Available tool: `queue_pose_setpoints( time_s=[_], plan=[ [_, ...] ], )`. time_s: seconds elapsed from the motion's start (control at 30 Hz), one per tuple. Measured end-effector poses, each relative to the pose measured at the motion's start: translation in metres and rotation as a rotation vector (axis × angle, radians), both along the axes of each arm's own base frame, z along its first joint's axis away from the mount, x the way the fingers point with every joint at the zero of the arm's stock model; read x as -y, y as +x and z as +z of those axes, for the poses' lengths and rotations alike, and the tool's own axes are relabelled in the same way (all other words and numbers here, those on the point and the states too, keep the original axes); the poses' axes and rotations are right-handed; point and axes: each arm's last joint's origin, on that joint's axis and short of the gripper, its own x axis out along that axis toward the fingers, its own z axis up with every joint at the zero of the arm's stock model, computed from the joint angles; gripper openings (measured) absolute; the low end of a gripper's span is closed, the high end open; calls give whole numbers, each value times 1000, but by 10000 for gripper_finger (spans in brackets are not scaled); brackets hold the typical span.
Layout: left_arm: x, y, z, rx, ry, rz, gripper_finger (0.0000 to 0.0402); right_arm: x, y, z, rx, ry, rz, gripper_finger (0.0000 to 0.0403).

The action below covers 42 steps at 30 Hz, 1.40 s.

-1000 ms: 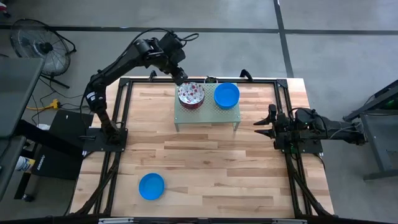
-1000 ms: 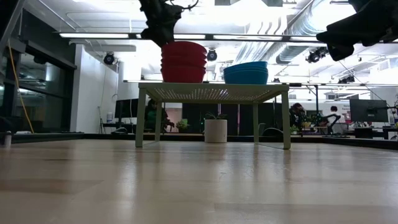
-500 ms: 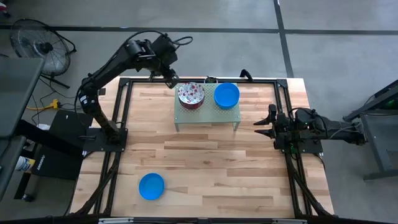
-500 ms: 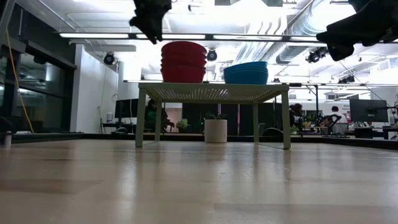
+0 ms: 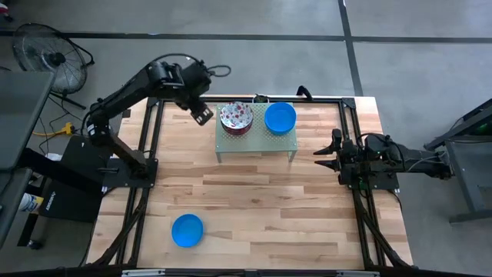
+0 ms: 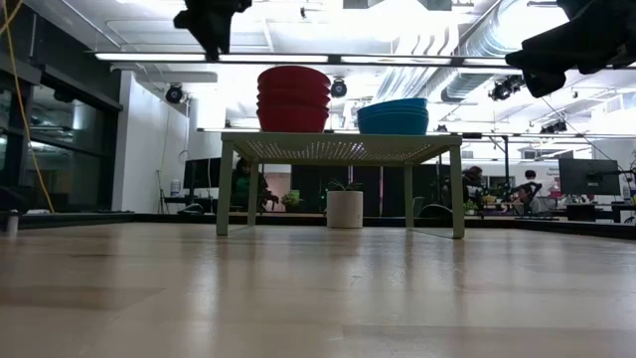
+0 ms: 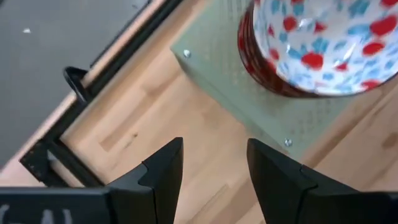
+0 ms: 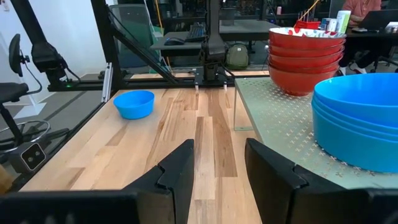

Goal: Pick & Place Mini bowls
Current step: Stack the blue bowl on the blue bowl on the shelf

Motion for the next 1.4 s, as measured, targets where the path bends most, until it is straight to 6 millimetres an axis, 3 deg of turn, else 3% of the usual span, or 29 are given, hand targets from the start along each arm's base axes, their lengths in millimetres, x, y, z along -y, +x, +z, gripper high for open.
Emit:
queue_pose_setpoints(
  time_s=[0.13,0.33,0.73,1.1,1.4],
  plan=[
    [11,-4,-13,56,-13,1,172,0,0,0,0,0,0,130],
    [29,-14,-49,142,-104,44,172,0,0,0,0,0,-1,130],
    [71,-41,-103,98,-389,91,172,0,0,0,0,0,3,130],
    [93,-54,-150,119,-496,-3,172,0,0,0,0,0,3,130],
    [110,-68,-173,53,-665,-66,172,0,0,0,0,0,3,130]
  ],
)
